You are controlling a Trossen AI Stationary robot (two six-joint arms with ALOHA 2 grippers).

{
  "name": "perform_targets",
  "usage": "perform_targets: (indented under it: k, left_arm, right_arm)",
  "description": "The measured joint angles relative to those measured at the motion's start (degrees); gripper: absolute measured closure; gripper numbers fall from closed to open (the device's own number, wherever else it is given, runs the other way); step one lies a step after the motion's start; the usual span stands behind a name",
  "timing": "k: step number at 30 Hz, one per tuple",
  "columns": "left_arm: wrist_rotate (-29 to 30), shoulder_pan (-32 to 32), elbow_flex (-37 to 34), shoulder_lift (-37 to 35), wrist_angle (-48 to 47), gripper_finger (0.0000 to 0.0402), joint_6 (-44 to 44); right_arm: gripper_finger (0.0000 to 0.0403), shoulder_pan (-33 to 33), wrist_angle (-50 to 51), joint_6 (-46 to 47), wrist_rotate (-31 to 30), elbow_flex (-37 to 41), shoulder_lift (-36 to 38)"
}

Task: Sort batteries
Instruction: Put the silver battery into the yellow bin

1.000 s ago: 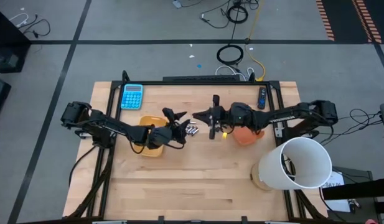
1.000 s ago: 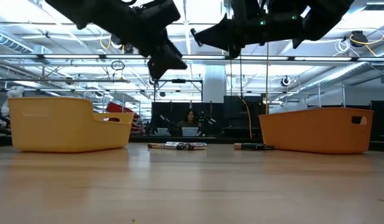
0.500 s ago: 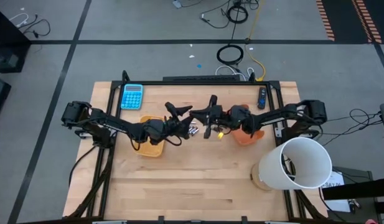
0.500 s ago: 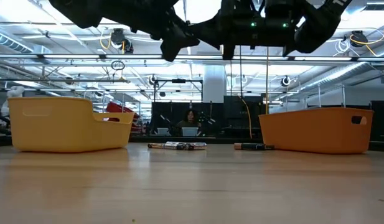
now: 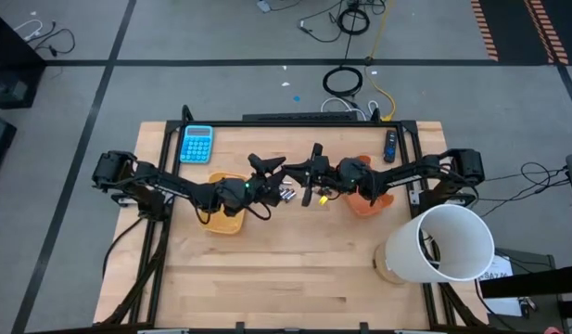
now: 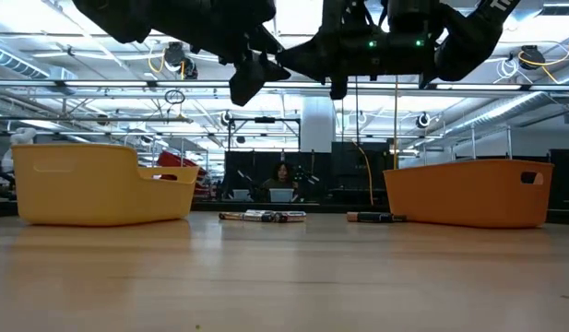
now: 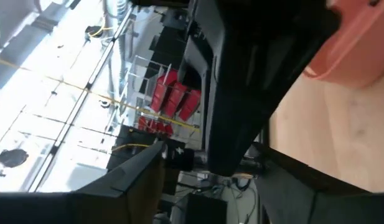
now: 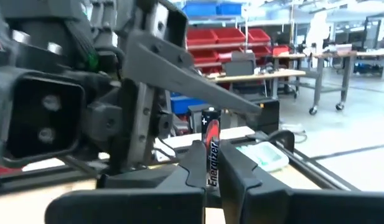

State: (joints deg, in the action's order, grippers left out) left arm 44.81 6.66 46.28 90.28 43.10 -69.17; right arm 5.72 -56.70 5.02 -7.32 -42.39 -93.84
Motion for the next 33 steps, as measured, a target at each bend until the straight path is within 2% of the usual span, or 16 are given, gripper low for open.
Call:
perform_targets:
  k: [7,11,15,26,33]
  left_arm:
    - [-0.27,-0.31,0.03,-0.05,-0.34,0.009,2.06]
    - [-0.3,-0.26,0.04,-0.07,-0.44,0.0081,-1.54]
    - [-0.22,-0.96,0.05,-0.12,-1.96,0.0097,-2.31]
    - [-0.71,-1.7,0.05,-0.13,-3.27,0.018,-2.14]
    - [-1.25,-1.77,0.05,-0.13,-3.14,0.0183,-1.85]
  right_arm:
    - [0.0399,0.23,0.46,-0.13,-0.5,0.09,-0.04]
    - [0.0399,0.22,0.46,-0.11,-0.41,0.09,-0.04]
    - [0.0399,0.22,0.43,-0.02,-0.28,0.09,-0.04]
    - [0.0399,0.16,0.49,0.01,-0.95,0.09,-0.04]
    - [0.0399,0.14,0.4,-0.43,-1.5,0.09,-0.02]
